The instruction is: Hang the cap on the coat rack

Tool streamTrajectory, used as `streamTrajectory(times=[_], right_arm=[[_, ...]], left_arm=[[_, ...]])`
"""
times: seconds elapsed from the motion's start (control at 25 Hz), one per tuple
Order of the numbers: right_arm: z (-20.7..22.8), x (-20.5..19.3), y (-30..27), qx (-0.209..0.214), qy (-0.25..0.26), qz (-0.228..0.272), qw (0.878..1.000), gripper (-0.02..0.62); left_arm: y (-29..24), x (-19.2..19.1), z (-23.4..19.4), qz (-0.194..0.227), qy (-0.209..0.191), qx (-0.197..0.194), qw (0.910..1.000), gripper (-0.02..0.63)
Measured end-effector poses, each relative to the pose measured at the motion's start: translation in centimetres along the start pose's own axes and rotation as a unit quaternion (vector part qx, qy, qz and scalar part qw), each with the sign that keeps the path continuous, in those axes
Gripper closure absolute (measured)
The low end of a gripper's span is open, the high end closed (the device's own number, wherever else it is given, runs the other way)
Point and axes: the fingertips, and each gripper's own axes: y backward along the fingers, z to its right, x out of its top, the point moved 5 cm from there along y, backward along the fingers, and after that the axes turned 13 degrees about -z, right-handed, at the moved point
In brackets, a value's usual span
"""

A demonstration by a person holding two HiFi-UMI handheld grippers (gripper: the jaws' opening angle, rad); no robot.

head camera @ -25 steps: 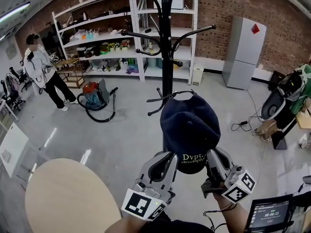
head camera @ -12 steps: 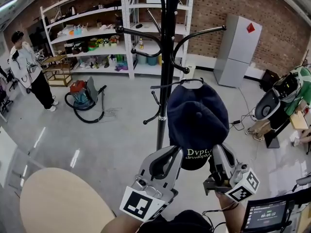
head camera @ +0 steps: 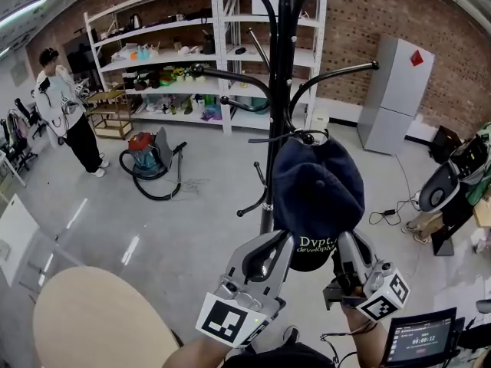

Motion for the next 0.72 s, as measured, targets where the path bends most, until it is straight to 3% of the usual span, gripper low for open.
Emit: streamTrajectory(times=[0.32, 0.72], right_arm=[[3.0, -0.8, -1.0, 0.019, -0.013, -0.019, 1.000, 0.586], [7.9, -1.4, -3.3, 0.035, -0.073, -0.035, 0.996, 0.586]], left_arm=[[-1.9, -1.3, -0.9, -0.022, -0.005, 0.037, 0.9991, 0.575], [-5.4, -2.3, -2.6, -0.048, -0.011, 0.076, 0.9958, 0.575]])
